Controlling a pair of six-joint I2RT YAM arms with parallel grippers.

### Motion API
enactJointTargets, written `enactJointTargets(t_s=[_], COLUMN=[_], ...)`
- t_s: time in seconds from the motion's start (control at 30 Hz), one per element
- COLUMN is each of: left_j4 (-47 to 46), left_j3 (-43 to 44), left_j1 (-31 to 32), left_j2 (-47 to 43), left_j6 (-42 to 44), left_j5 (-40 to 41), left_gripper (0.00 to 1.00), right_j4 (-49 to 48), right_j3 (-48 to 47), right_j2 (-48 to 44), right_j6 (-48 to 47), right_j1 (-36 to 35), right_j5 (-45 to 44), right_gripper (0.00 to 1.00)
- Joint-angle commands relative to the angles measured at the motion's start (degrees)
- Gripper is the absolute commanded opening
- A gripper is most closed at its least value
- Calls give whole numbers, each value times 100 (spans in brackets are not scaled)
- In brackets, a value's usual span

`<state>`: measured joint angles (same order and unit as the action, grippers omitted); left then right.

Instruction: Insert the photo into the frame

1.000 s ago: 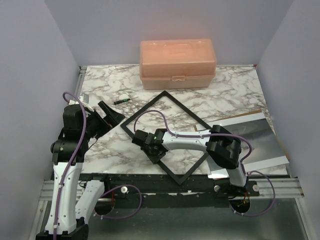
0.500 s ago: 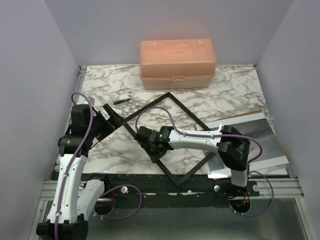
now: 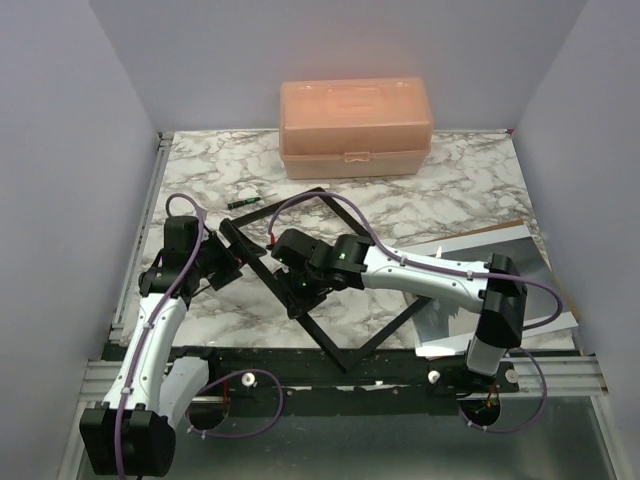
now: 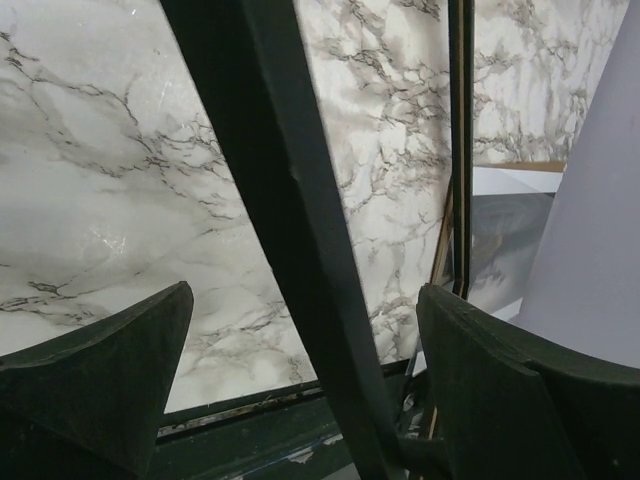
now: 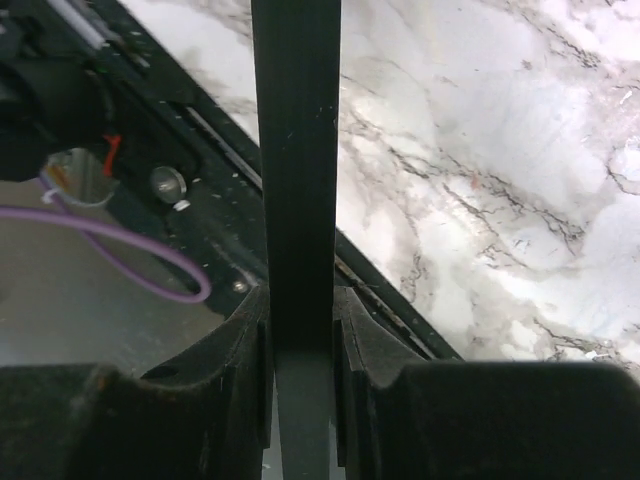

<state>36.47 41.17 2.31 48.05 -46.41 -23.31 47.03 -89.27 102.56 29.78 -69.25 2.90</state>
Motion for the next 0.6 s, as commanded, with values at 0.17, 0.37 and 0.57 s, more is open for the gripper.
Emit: enactJointTargets(t_s=[0.17,0.37,0.57], left_j4=[-1023,-1227,-1273], left_j3=[-570,-704,-699], left_j1=[-68,-99,-108], left_j2=[18,-218,-358], left_j6=[-461,-591,-694], left_j5=[-271,-271,-353], left_gripper=[88,75,62], right_j4=[97,33,19], right_j3=[-168,-59,-11], right_j2=[-527,-585,-623], right_j6=[104,103,114], right_j1=[8,4,5], right_j5=[438,623,504], right_gripper=[1,1,1])
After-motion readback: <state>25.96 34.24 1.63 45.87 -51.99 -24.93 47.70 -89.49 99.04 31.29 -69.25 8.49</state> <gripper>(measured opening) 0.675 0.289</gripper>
